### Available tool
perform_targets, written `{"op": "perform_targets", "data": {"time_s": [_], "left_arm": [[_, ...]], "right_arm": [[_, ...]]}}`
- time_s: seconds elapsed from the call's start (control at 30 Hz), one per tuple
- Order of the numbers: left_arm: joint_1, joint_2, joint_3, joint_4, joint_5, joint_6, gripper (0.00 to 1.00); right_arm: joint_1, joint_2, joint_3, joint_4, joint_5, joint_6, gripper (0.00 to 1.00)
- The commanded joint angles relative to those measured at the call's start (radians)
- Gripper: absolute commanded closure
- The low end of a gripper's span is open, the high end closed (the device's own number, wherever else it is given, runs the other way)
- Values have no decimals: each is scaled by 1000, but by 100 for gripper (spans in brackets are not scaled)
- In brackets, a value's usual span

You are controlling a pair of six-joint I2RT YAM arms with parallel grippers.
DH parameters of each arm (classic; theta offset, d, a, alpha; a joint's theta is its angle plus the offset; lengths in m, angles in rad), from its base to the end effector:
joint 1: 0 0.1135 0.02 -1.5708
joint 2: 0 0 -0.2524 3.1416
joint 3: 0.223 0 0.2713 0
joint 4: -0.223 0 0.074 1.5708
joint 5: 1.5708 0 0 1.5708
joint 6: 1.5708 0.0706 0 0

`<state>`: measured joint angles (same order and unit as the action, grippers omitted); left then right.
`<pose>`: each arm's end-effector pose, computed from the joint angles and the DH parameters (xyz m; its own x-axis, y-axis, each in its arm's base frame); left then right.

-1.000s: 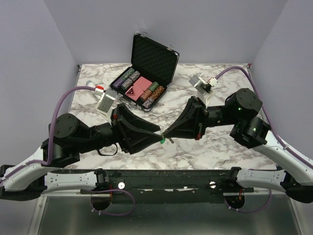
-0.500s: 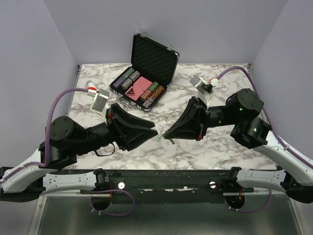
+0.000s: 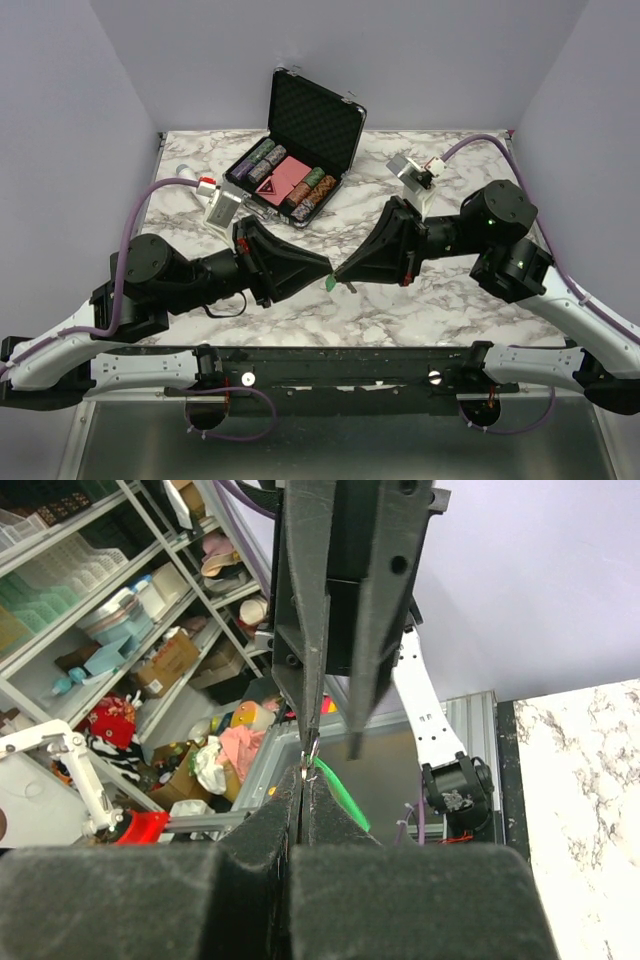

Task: Remove the keys from the keyring

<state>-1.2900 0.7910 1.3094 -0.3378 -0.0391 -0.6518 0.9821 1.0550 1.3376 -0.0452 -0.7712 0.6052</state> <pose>0.0539 -0.1768 0.5021 -0.5364 -0.3276 -0.7778 0.7850 0.1448 -0.6023 0.1001 0.2386 0.4938 -0.4459 0.0669 -0.8926 -0.8741 -0.2472 0.4182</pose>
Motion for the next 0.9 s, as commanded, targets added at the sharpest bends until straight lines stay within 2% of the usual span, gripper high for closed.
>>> {"op": "perform_targets", "data": {"time_s": [0.0,0.07,0.23,0.37,0.67,0.87], "left_arm": [[-8,14,28,-20,31,17,85],[-8,22,39,-36,38,24,89],[-6,48,86,-110,106,47,92],[-6,59,116,-156,156,60,100],[-8,79,223,-363,238,158,100],[-8,71,225,-420,292,178,100]], "right_arm": [[3,0,26,25,-5,-2,99],[3,3,34,21,-3,-4,99],[3,10,38,4,-11,-7,99],[3,14,35,-13,-14,-13,99],[4,19,31,-68,-39,-19,99],[3,19,-5,-64,-60,-2,99]]}}
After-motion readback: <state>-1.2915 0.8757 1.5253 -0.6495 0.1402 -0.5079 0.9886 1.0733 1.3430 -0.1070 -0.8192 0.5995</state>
